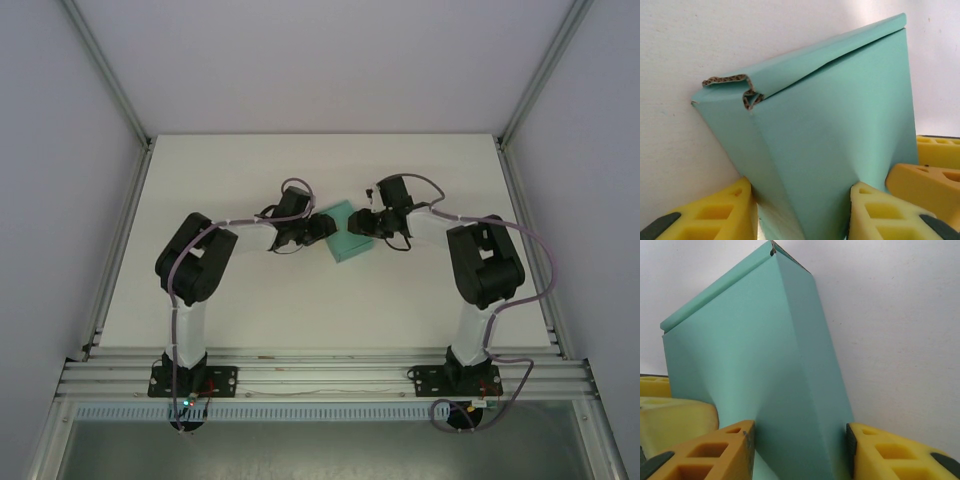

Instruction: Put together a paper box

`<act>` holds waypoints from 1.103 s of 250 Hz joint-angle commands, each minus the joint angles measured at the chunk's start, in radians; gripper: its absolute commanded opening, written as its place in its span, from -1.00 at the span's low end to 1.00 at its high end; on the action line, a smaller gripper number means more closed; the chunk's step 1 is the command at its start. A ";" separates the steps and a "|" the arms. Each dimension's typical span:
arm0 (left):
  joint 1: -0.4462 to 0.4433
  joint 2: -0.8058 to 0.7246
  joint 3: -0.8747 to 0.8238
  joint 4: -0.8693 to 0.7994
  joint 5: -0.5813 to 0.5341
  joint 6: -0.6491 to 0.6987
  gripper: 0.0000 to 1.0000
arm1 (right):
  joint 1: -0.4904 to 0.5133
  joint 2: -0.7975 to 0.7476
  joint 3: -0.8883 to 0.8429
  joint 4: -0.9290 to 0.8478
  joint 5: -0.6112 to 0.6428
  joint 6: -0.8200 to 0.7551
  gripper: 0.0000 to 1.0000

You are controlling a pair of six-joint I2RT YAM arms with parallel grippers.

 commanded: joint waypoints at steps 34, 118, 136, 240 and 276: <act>-0.101 0.135 -0.054 -0.005 0.003 -0.105 -1.00 | 0.069 0.112 -0.026 -0.120 -0.086 -0.007 -0.11; -0.104 0.107 -0.012 -0.113 -0.016 -0.071 -0.82 | 0.069 0.106 0.001 -0.201 0.046 -0.030 -0.20; -0.103 0.080 0.001 -0.150 -0.035 -0.038 -0.59 | 0.069 0.110 0.014 -0.241 0.114 -0.030 -0.20; -0.064 -0.079 0.067 -0.330 -0.150 0.126 0.27 | 0.082 0.093 0.039 -0.325 0.335 -0.019 -0.23; -0.061 -0.103 0.073 -0.353 -0.149 0.147 0.43 | 0.088 0.087 0.051 -0.341 0.357 -0.018 -0.24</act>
